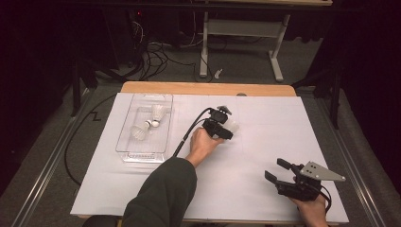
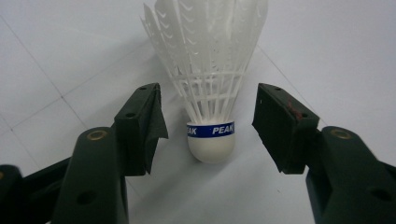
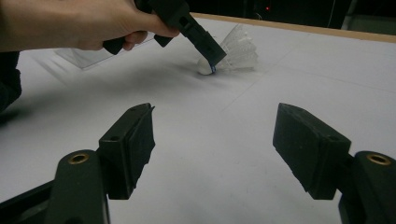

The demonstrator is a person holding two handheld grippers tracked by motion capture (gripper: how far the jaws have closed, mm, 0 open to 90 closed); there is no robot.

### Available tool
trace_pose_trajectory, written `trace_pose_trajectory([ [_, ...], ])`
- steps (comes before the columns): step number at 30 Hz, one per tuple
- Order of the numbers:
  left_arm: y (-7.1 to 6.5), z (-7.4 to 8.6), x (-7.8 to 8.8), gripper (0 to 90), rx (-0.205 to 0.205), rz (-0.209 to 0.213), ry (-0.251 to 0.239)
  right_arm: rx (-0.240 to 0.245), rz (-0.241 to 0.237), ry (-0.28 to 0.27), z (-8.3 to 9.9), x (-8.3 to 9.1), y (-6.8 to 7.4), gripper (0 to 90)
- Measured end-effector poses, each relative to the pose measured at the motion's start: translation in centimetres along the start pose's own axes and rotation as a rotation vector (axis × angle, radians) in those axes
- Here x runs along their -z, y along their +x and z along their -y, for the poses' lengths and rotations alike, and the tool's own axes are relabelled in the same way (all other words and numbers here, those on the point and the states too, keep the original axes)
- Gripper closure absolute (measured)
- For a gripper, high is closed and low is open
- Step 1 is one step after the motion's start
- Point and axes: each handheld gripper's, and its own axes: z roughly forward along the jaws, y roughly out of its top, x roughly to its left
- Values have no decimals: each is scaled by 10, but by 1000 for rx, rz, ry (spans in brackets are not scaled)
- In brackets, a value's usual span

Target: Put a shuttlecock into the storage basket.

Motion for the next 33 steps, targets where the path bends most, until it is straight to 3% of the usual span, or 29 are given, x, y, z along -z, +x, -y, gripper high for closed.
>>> trace_pose_trajectory([
  [13,0,1,-9,484,8,8,26,0,-1,1,0,0,0,294],
  [21,1,2,-11,566,6,4,33,-1,-5,2,0,-1,0,293],
  [33,-1,2,-8,651,-21,-15,19,-2,-3,2,0,-1,0,294],
])
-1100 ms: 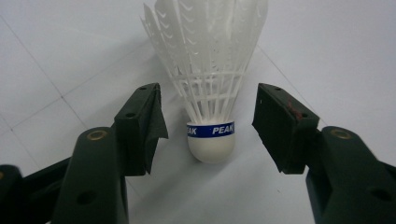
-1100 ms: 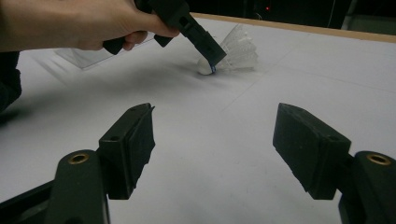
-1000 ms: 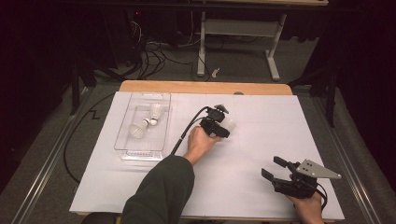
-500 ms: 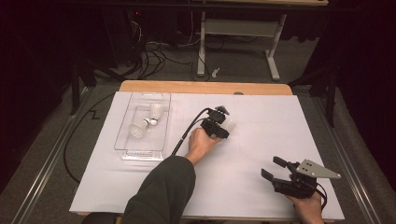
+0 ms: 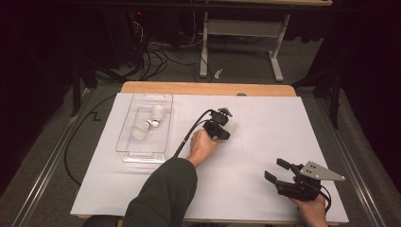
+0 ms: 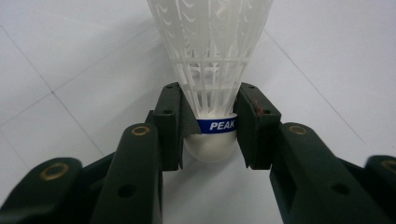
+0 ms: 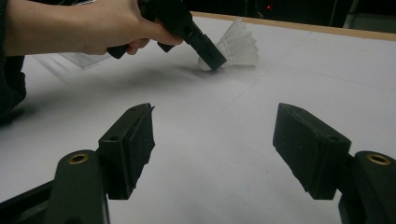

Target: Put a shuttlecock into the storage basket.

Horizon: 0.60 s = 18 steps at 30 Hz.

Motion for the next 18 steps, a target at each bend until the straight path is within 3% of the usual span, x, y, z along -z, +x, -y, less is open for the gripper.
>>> trace_pose_trajectory([
  [18,-7,0,23,654,-34,7,-87,0,2,-2,0,0,0,294],
])
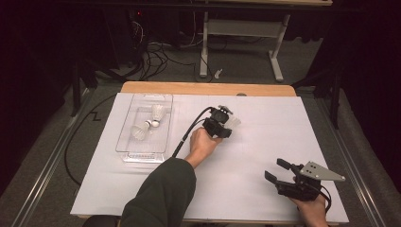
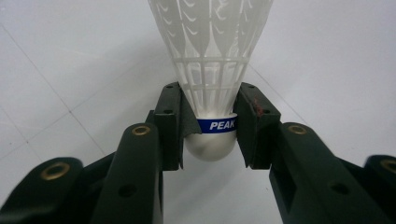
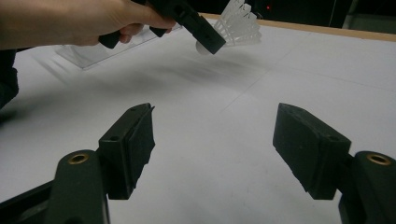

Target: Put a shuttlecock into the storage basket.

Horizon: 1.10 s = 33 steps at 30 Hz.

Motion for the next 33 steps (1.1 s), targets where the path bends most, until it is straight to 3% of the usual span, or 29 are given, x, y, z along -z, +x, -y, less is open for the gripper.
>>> trace_pose_trajectory([
  [11,-5,-1,19,654,-22,7,-57,1,-1,1,0,0,0,294],
  [33,-8,7,44,654,-46,12,-115,4,2,1,0,-1,0,293],
])
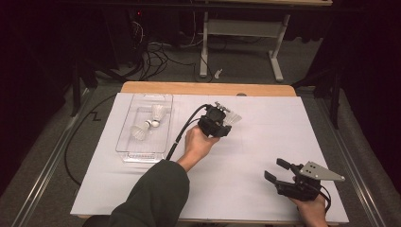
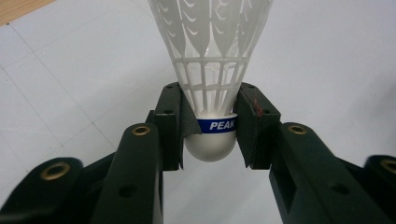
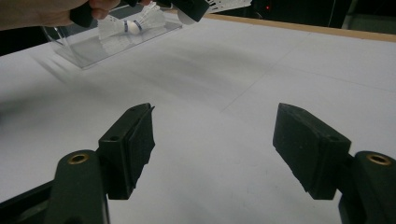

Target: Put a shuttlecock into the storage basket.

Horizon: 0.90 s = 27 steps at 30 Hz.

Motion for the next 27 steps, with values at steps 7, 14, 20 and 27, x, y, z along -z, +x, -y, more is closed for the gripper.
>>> trace_pose_trajectory([
  [7,2,1,12,654,0,-4,-26,0,-1,1,0,0,0,293],
  [14,2,3,23,654,-6,-11,-38,0,-1,1,0,0,1,293],
  [20,4,4,26,655,3,-3,-42,0,0,1,0,0,0,293],
  [27,6,5,31,655,10,2,-50,1,-2,2,0,0,0,293],
])
